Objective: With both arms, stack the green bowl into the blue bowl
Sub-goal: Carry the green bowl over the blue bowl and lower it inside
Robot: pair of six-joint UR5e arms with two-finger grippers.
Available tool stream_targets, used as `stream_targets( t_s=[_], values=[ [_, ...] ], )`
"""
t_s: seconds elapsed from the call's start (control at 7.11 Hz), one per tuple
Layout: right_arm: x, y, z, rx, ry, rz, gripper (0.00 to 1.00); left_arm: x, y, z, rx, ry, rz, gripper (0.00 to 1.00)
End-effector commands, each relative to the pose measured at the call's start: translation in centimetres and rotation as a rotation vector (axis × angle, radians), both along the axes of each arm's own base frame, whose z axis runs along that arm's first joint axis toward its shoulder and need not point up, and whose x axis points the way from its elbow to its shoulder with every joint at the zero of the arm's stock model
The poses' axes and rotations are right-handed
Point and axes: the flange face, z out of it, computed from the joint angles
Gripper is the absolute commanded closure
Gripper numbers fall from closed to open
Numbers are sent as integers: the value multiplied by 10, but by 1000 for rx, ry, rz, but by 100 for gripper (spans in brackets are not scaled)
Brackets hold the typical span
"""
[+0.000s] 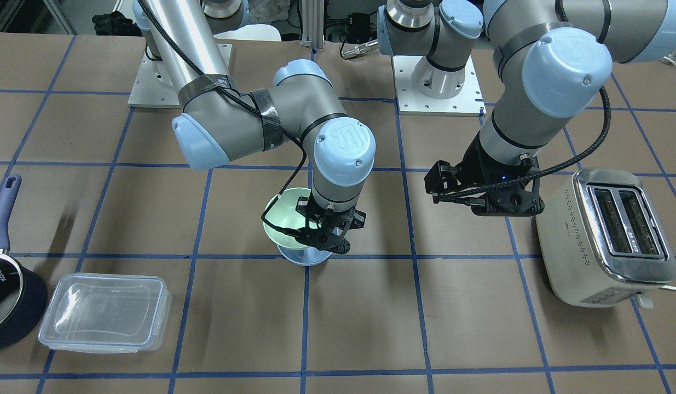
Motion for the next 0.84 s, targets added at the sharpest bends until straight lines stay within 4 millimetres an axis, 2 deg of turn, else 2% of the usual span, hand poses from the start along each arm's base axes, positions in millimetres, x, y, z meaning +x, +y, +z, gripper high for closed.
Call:
stream_targets(
  t_s=[0.0,0.28,0.42,0.56,0.7],
  values=[
    [7,-6,-7,-9,0,20,100,0,0,0,0,1,1,0],
    [9,-9,-17,6,0,17,100,-1,0,-1,1,1,1,0],
    [10,-8,-18,8,1,14,54,-1,0,-1,1,1,1,0],
    [12,-5,-16,9,8,10,1,-1,0,-1,1,1,1,0],
    [16,0,-17,15,16,20,0,0,0,-1,1,0,1,0]
  ],
)
